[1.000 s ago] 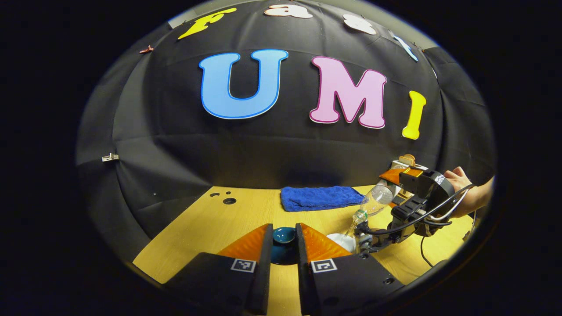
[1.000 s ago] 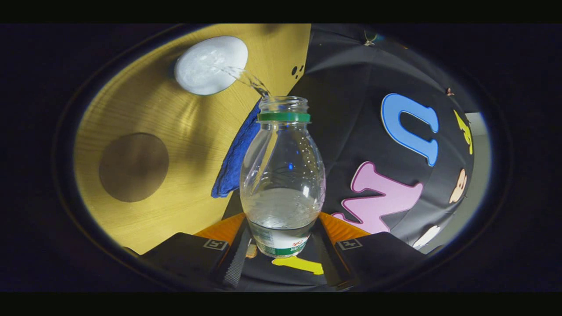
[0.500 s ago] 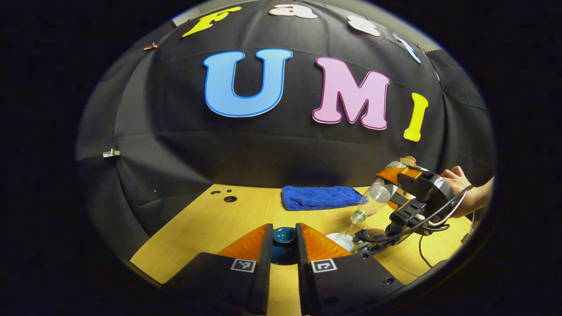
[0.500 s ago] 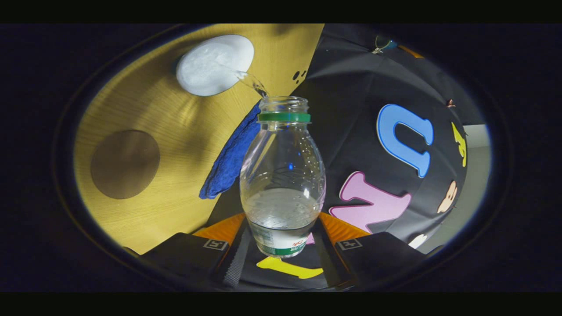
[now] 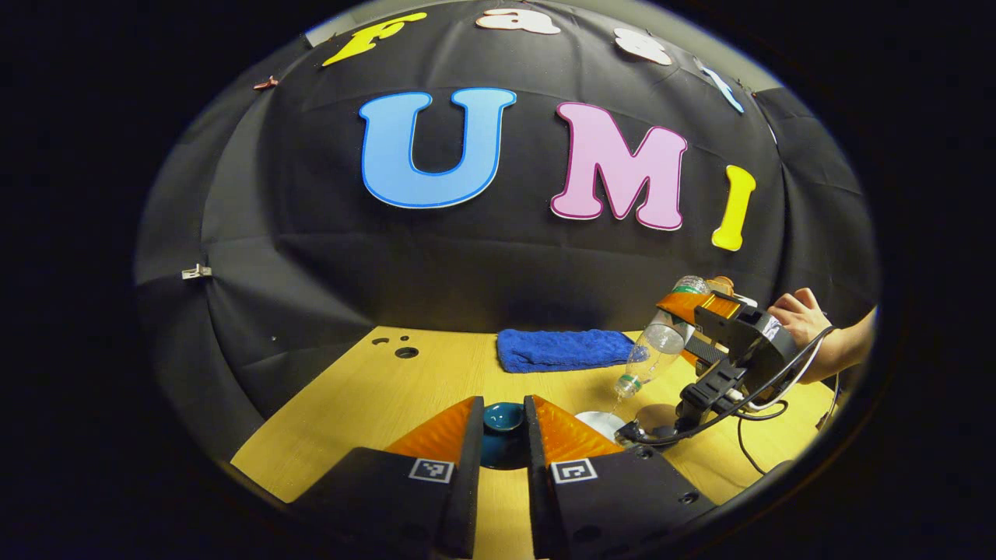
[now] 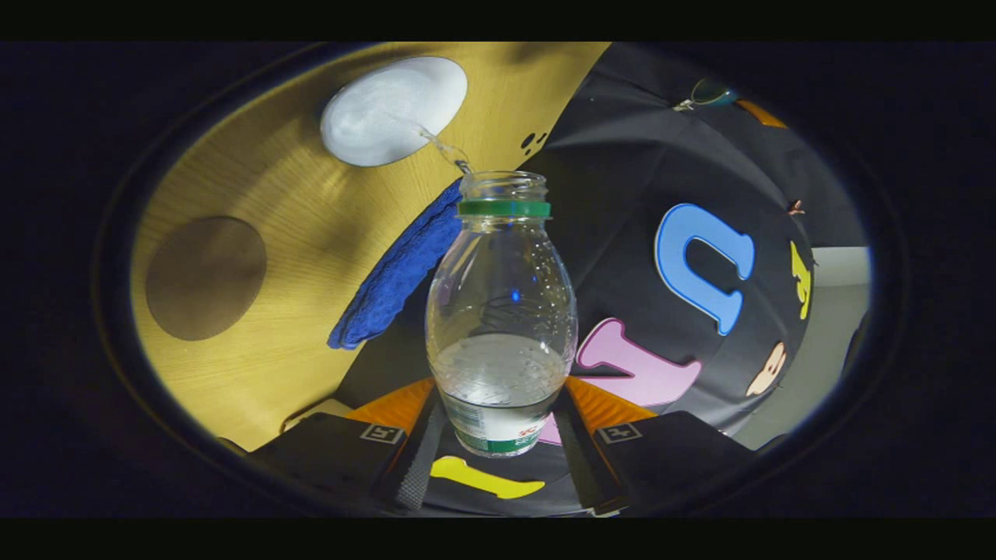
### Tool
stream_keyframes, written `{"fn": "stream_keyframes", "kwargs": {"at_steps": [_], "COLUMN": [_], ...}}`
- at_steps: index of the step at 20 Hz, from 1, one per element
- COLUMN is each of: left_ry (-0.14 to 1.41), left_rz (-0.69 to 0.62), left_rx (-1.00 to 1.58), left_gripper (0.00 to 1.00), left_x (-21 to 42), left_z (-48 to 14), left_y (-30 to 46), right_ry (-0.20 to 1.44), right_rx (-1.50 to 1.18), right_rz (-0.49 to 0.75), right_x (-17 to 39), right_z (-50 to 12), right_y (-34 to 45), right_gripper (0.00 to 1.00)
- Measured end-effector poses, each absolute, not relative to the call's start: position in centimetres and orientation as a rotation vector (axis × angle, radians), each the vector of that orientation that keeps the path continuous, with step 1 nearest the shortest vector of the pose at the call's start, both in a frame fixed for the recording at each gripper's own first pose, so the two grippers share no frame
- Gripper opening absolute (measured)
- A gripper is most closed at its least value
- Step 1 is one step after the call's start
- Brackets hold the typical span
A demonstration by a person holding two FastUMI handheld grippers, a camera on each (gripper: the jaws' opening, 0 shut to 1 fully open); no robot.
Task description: Open the teacup lid with one hand, grasp the water bottle and pour water into the teacup with the other hand; after pouring, place the water bottle on the coaster and then close the teacup lid.
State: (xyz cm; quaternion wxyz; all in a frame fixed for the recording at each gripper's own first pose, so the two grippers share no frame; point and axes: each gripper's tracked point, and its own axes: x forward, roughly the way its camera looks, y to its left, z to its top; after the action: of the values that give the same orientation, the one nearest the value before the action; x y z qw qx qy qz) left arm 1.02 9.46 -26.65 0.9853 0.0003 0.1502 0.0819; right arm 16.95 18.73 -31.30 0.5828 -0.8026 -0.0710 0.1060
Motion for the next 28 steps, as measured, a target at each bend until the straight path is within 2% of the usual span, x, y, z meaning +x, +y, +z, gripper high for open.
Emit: {"fn": "stream_keyframes", "kwargs": {"at_steps": [5,6,7,9,12,14,22,28], "left_ry": [0.296,0.296,0.296,0.295,0.297,0.299,0.315,0.327], "left_rz": [0.162,0.161,0.161,0.164,0.164,0.167,0.185,0.161], "left_rx": [0.002,0.001,0.000,0.001,0.002,0.001,-0.003,0.003], "left_gripper": [0.31,0.31,0.28,0.31,0.31,0.31,0.31,0.31], "left_x": [1.0,1.0,1.0,1.0,0.9,0.9,0.8,0.8], "left_z": [-26.6,-26.5,-26.6,-26.6,-26.5,-26.6,-27.1,-27.2], "left_y": [9.4,9.4,9.4,9.5,9.5,9.5,9.7,9.3], "right_ry": [-0.246,-0.252,-0.252,-0.255,-0.201,-0.097,0.319,0.422], "right_rx": [-1.912,-1.908,-1.898,-1.900,-1.863,-1.763,-0.934,-0.243], "right_rz": [0.239,0.235,0.234,0.226,0.244,0.276,0.438,0.496], "right_x": [16.7,16.6,16.5,16.5,17.0,17.0,12.0,9.1], "right_z": [-30.6,-30.5,-30.7,-30.8,-31.0,-32.3,-39.8,-38.5], "right_y": [19.5,19.5,19.5,19.3,19.2,18.3,19.9,22.9], "right_gripper": [0.72,0.74,0.74,0.72,0.75,0.74,0.75,0.75]}}
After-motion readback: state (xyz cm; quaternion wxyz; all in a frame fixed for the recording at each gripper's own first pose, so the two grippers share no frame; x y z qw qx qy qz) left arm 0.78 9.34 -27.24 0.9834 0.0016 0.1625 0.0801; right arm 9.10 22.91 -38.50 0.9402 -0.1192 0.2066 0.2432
